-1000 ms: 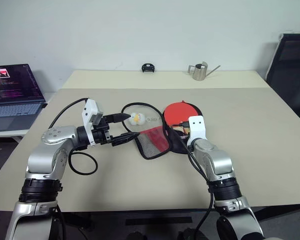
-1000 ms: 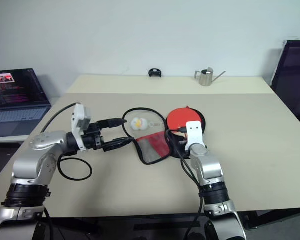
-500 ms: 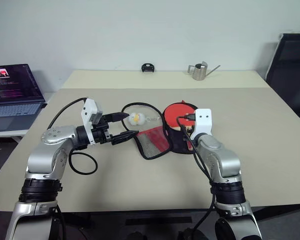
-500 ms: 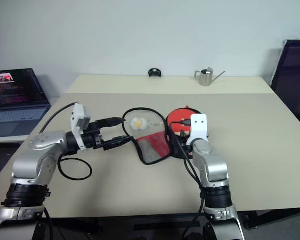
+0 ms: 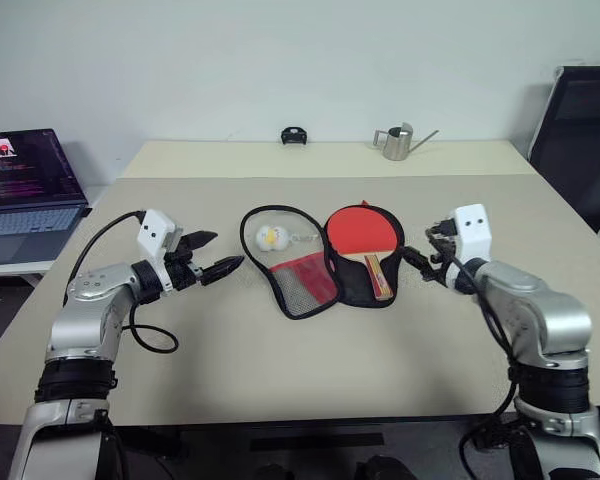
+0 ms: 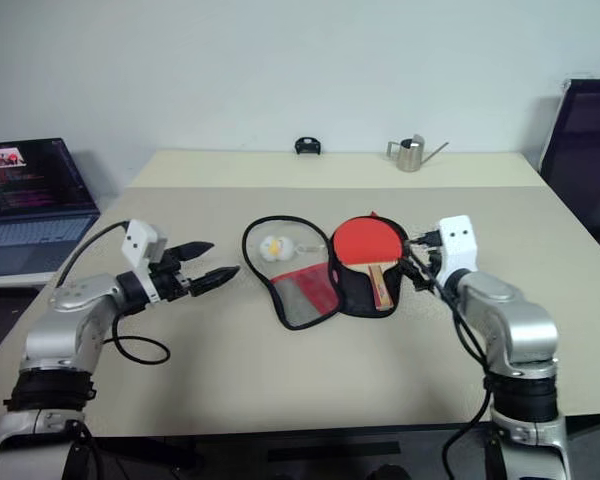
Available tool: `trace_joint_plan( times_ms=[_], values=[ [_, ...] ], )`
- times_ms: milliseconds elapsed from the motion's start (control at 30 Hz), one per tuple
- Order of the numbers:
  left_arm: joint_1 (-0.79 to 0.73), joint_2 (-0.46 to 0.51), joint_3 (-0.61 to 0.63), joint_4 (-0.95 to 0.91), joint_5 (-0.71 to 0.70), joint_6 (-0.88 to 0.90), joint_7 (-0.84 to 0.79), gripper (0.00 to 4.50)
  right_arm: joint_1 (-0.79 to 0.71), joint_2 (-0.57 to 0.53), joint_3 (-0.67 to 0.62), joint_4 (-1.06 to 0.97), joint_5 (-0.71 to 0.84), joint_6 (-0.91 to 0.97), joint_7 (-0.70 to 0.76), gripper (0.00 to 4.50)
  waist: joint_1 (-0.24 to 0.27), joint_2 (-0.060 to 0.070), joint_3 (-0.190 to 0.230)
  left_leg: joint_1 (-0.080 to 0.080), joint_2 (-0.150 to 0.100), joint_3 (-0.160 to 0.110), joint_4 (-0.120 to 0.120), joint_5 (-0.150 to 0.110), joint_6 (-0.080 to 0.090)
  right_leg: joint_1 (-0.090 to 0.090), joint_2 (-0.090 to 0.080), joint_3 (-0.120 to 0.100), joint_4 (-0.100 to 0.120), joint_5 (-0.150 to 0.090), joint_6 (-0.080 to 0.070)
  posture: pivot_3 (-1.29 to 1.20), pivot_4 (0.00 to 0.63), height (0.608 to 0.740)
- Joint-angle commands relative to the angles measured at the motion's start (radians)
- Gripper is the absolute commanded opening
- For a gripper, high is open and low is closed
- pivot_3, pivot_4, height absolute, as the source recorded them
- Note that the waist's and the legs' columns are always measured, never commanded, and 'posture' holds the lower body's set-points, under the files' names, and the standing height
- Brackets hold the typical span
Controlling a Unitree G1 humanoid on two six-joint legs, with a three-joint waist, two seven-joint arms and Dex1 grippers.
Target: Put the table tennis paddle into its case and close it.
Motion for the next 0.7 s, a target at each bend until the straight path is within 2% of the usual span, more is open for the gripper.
trace_joint_plan(
  times_ms=[33,400,700],
  values=[
    [-0.028,-0.006,-0.005,0.044,0.009,-0.039,-0.040,4.50,-0.022,-0.075,0.012,-0.074,0.068,-0.029,0.112,3.63,0.001,0.000,0.000,0.000,0.000,0.000,0.000,0.000,0.000,0.000,0.000,0.000,0.000,0.000,0.000,0.00,0.150,0.740],
    [-0.145,-0.054,-0.046,0.326,0.114,-0.185,-0.034,4.50,-0.047,-0.260,0.014,-0.120,0.205,-0.068,0.337,3.63,0.004,0.000,0.000,-0.001,0.000,0.000,0.001,0.000,0.000,0.001,0.000,-0.001,-0.001,0.000,0.000,0.00,0.150,0.740],
    [-0.260,-0.134,-0.085,0.521,0.203,-0.295,0.018,4.50,-0.084,-0.342,-0.008,-0.107,0.280,-0.083,0.405,3.63,0.005,-0.001,0.000,-0.001,-0.001,-0.001,0.001,0.000,0.000,0.001,-0.001,-0.001,0.000,0.000,0.000,0.00,0.150,0.740]
  ],
)
